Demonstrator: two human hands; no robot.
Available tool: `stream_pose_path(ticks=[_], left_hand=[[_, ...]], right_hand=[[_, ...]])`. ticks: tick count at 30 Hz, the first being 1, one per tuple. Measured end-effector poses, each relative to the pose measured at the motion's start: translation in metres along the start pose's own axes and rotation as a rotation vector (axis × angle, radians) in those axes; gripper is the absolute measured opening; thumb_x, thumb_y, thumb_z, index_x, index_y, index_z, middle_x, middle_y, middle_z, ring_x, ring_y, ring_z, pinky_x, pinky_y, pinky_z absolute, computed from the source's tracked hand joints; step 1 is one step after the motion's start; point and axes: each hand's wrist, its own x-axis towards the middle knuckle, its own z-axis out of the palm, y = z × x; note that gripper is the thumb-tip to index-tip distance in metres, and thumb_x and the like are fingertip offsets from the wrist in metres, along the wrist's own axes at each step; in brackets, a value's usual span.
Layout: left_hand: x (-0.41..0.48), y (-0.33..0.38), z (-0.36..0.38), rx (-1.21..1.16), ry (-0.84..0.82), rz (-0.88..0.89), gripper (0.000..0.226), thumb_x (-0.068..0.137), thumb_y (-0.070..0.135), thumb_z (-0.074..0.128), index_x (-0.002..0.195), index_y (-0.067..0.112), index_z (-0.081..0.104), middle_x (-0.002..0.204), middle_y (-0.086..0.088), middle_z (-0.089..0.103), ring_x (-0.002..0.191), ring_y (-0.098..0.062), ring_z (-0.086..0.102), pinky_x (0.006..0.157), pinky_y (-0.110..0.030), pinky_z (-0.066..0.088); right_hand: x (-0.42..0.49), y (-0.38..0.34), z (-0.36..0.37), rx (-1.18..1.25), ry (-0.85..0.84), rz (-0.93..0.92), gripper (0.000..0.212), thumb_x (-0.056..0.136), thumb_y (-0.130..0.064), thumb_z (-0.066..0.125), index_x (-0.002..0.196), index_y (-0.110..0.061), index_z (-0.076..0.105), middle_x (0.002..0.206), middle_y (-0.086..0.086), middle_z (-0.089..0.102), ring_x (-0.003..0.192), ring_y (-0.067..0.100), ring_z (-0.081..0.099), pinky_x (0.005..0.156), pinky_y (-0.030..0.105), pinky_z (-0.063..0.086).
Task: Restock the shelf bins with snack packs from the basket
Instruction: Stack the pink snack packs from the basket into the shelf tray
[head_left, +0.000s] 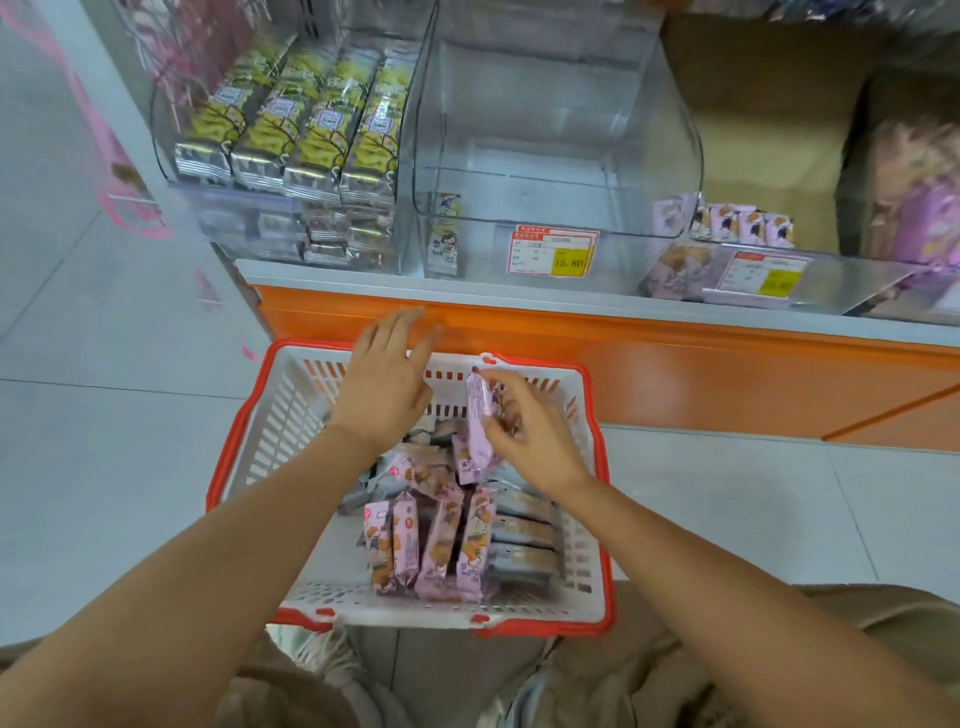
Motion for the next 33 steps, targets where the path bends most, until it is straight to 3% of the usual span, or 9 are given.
stream_pose_path(ticks=[3,6,8,13,17,21,25,27,33], left_hand=[[0.007,0.023,-0.030,-0.008,0.119,0.076,0.060,0.079,0.016,0.050,0.138,0.009,0.049,0.138,-0.019,0.046,0.122,-0.037,0.044,0.101,-0.048,0.032],[0.018,0.049,-0.055,-0.026,0.215,0.116,0.060,0.079,0.020,0.041,0.138,0.009,0.050,0.132,-0.019,0.048,0.117,-0.034,0.041,0.096,-0.044,0.032],[0.029,0.068,-0.069,-0.039,0.241,0.140,0.060,0.080,0.021,0.040,0.138,0.010,0.049,0.132,-0.019,0.048,0.118,-0.034,0.041,0.096,-0.046,0.033],[0.066,0.111,-0.095,-0.043,0.205,0.219,0.061,0.079,0.016,0.049,0.139,0.013,0.047,0.143,-0.018,0.043,0.130,-0.037,0.040,0.107,-0.051,0.032],[0.097,0.140,-0.098,-0.005,0.153,0.244,0.067,0.082,0.015,0.059,0.146,0.017,0.042,0.153,-0.016,0.035,0.142,-0.035,0.030,0.117,-0.049,0.020],[0.126,0.156,-0.091,0.047,0.101,0.264,0.073,0.085,0.017,0.058,0.153,0.020,0.031,0.160,-0.014,0.024,0.148,-0.033,0.019,0.121,-0.047,0.011],[0.146,0.160,-0.074,0.074,0.042,0.240,0.078,0.092,0.023,0.052,0.158,0.024,0.010,0.165,-0.009,0.001,0.152,-0.026,-0.002,0.120,-0.040,-0.006],[0.151,0.158,-0.066,0.069,0.012,0.230,0.082,0.092,0.023,0.052,0.158,0.024,0.004,0.165,-0.008,-0.007,0.152,-0.025,-0.003,0.120,-0.039,-0.002],[0.150,0.155,-0.052,0.099,0.090,0.247,0.089,0.085,0.024,0.059,0.157,0.019,0.008,0.164,-0.012,0.003,0.149,-0.028,0.020,0.115,-0.044,0.026]], right_hand=[[-0.002,-0.014,-0.040,0.032,0.071,-0.067,0.048,0.092,-0.017,0.061,0.137,-0.029,0.047,0.105,-0.020,0.054,0.069,0.008,0.054,0.064,0.023,0.046],[-0.007,-0.026,-0.085,0.017,0.152,-0.119,0.049,0.091,-0.015,0.063,0.136,-0.026,0.050,0.097,-0.026,0.052,0.076,0.001,0.055,0.067,0.014,0.044],[-0.010,-0.033,-0.116,0.022,0.196,-0.130,0.049,0.090,-0.011,0.063,0.135,-0.028,0.051,0.089,-0.020,0.054,0.073,0.005,0.054,0.065,0.018,0.046],[-0.008,-0.038,-0.200,-0.054,0.313,-0.148,0.051,0.089,-0.007,0.063,0.135,-0.025,0.052,0.087,-0.008,0.054,0.069,0.011,0.051,0.062,0.027,0.046],[0.004,-0.025,-0.260,-0.131,0.408,-0.121,0.048,0.092,-0.012,0.062,0.136,-0.027,0.051,0.084,-0.013,0.050,0.067,0.005,0.048,0.064,0.021,0.045],[0.021,-0.012,-0.306,-0.230,0.538,-0.064,0.047,0.091,-0.014,0.063,0.132,-0.033,0.051,0.083,-0.005,0.054,0.067,0.013,0.053,0.069,0.041,0.054],[0.042,0.007,-0.331,-0.339,0.589,0.035,0.045,0.092,-0.014,0.061,0.134,-0.029,0.048,0.088,0.008,0.057,0.070,0.021,0.059,0.067,0.047,0.054],[0.052,0.020,-0.336,-0.405,0.587,0.075,0.046,0.093,-0.016,0.061,0.134,-0.030,0.047,0.090,0.005,0.058,0.070,0.019,0.060,0.067,0.047,0.055],[0.076,0.049,-0.335,-0.506,0.507,0.199,0.046,0.093,-0.014,0.063,0.136,-0.023,0.048,0.084,0.011,0.061,0.073,0.025,0.058,0.073,0.042,0.053]])
